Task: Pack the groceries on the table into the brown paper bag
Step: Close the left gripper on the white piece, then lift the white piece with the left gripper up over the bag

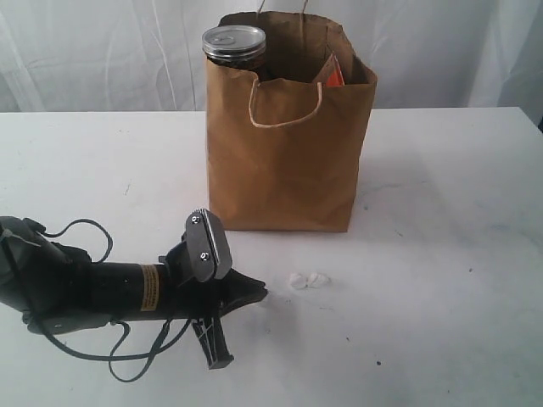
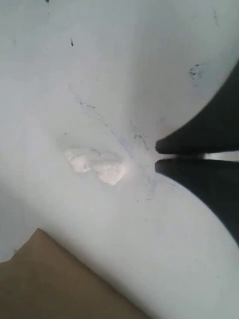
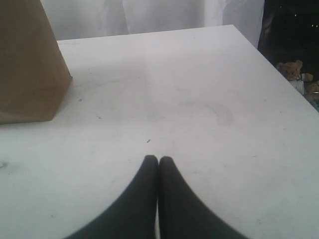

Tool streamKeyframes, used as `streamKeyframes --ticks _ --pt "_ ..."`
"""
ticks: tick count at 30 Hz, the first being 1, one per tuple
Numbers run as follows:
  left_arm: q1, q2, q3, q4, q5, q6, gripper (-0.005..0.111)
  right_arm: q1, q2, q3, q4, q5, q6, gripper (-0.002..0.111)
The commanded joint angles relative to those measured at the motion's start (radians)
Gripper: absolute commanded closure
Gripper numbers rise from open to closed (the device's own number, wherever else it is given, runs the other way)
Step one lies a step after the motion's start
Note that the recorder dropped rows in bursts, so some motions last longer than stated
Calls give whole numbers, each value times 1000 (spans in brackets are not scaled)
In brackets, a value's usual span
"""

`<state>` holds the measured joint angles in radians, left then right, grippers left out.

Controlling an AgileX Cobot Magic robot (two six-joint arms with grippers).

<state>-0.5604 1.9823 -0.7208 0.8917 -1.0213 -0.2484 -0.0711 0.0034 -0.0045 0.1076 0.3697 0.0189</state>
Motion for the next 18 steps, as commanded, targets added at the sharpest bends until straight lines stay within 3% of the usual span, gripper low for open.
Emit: streamKeyframes --ticks 1,18 --pt "-1 0 -2 14 2 -53 107 -9 -3 5 -1 -4 4 108" --pt "-1 -210 -2 18 -8 -79 107 -9 -3 5 -1 -4 4 108"
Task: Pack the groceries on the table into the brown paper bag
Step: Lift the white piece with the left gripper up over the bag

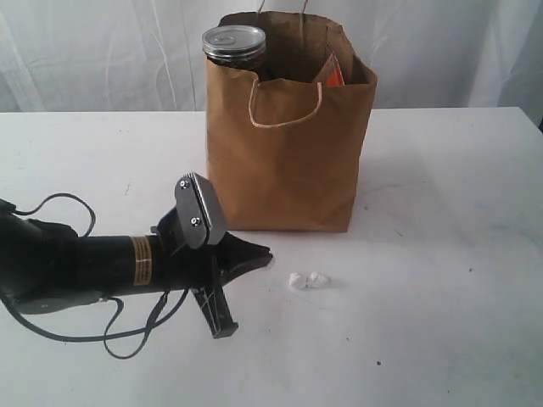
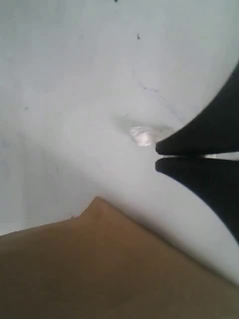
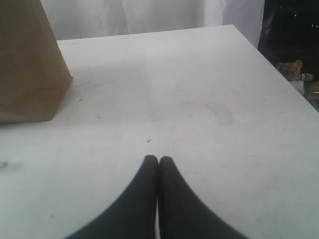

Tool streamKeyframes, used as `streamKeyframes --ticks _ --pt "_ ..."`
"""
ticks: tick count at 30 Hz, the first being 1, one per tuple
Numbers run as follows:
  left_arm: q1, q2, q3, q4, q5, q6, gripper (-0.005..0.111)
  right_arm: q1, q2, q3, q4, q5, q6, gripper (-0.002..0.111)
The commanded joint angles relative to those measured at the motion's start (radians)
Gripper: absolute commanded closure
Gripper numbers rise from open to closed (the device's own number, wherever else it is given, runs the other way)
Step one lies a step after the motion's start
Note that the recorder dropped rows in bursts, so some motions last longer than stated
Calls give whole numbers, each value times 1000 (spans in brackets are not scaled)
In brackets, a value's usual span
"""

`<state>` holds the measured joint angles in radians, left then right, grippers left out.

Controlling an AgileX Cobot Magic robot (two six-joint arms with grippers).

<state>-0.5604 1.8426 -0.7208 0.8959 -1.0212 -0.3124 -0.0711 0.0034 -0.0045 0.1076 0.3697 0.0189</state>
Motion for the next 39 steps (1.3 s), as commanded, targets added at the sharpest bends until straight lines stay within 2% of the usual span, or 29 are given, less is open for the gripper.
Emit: streamKeyframes --ticks 1,13,20,23,25,27,28,29,31,34,39 --pt "-1 -90 -2 19 -8 -32 107 -9 -3 5 -1 -4 4 108" --pt "-1 -383 -2 258 -27 -213 107 -9 -3 5 -1 -4 4 108" --pt "-1 -557 -2 232 -38 -206 107 -9 -3 5 -1 -4 4 108" --pt "-1 -581 -2 162 -35 -194 107 -9 -3 5 -1 -4 4 108" --pt "-1 -580 -2 88 -4 -103 107 -9 -3 5 -1 -4 4 108" --pt "-1 -580 -2 -47 24 -13 107 -9 -3 5 -1 -4 4 108" --pt "-1 -573 -2 -187 18 35 107 -9 -3 5 -1 -4 4 108" --pt "-1 -568 -2 -261 10 45 107 -9 -3 5 -1 -4 4 108" --pt "-1 -532 -2 -478 -78 67 107 -9 -3 5 -1 -4 4 108" --pt "-1 -483 -16 -556 -179 65 107 -9 -3 5 -1 -4 4 108" --pt "-1 -368 -128 -529 -179 48 107 -9 -3 5 -1 -4 4 108"
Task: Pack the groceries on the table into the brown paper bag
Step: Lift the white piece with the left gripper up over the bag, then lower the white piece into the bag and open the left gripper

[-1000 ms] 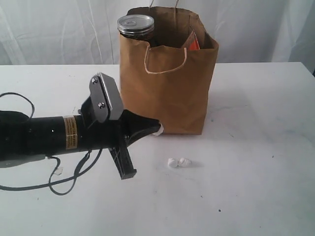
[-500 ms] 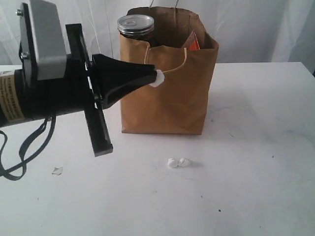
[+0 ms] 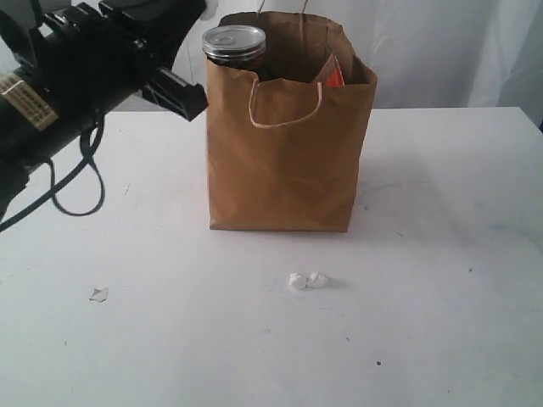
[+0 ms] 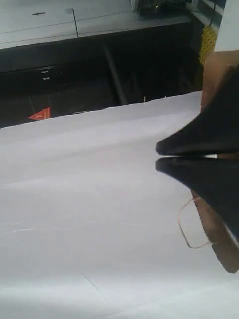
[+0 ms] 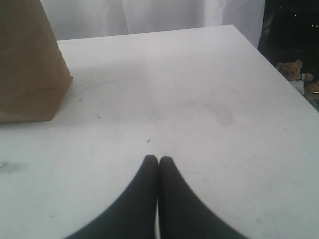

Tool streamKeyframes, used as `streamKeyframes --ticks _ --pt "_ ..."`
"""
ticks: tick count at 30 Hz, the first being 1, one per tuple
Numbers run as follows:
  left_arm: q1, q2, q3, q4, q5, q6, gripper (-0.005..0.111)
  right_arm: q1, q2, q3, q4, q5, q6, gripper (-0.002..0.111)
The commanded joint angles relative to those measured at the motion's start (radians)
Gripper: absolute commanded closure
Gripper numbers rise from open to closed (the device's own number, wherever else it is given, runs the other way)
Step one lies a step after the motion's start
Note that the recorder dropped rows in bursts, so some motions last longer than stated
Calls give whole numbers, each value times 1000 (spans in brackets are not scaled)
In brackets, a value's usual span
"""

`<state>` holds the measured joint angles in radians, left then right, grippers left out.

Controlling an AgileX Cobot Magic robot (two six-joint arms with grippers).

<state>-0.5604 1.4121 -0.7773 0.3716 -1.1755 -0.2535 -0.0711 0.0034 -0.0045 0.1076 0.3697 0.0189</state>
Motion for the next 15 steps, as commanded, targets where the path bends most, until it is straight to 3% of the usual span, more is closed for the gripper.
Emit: streamKeyframes --ticks 1,10,15 --pt "-1 88 -107 -4 -25 -11 107 -9 -3 5 -1 -4 4 108" --pt "-1 250 -264 140 28 -68 107 -9 -3 5 -1 -4 4 108" --pt "-1 316 -323 141 46 -65 107 -9 -3 5 -1 -4 4 108"
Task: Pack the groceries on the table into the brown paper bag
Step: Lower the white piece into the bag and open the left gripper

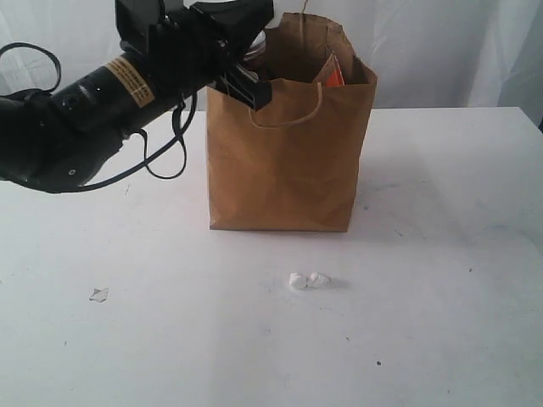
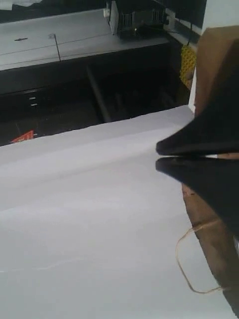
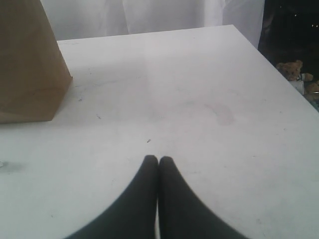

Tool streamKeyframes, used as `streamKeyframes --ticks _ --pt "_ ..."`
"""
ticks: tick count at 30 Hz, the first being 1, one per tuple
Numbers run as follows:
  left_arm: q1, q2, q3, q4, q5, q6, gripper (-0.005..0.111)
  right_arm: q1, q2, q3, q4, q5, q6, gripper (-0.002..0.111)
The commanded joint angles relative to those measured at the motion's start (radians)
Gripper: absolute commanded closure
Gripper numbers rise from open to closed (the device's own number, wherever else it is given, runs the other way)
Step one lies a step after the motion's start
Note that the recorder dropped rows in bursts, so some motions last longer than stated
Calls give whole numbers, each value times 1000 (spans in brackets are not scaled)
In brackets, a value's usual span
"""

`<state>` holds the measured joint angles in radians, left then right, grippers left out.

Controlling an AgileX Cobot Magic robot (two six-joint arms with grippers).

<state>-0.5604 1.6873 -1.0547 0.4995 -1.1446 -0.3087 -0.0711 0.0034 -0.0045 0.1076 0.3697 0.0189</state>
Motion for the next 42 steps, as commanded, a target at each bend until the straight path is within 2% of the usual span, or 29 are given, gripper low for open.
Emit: streamKeyframes --ticks 1,9,15,18,23,28,31,37,42 --pt "-1 53 -61 13 35 -10 107 -9 -3 5 -1 -4 4 108" --pt "-1 101 -131 36 189 -10 107 -9 -3 5 -1 -4 4 108" --pt "-1 101 -133 41 196 -10 106 -9 -3 5 -1 -4 4 108" --pt "-1 101 -133 41 199 -26 95 -9 -3 5 -1 -4 4 108" --pt "-1 101 -133 41 224 -64 70 -9 -3 5 -1 -4 4 108" --pt "-1 101 -133 41 240 -98 54 -9 -3 5 -1 -4 4 108" --pt "-1 98 -133 41 240 -114 50 -9 -3 5 -1 -4 4 108" --pt "-1 51 -126 41 241 -114 50 -9 -3 5 -1 -4 4 108" --pt "-1 -44 -51 47 274 -114 50 -9 -3 5 -1 -4 4 108"
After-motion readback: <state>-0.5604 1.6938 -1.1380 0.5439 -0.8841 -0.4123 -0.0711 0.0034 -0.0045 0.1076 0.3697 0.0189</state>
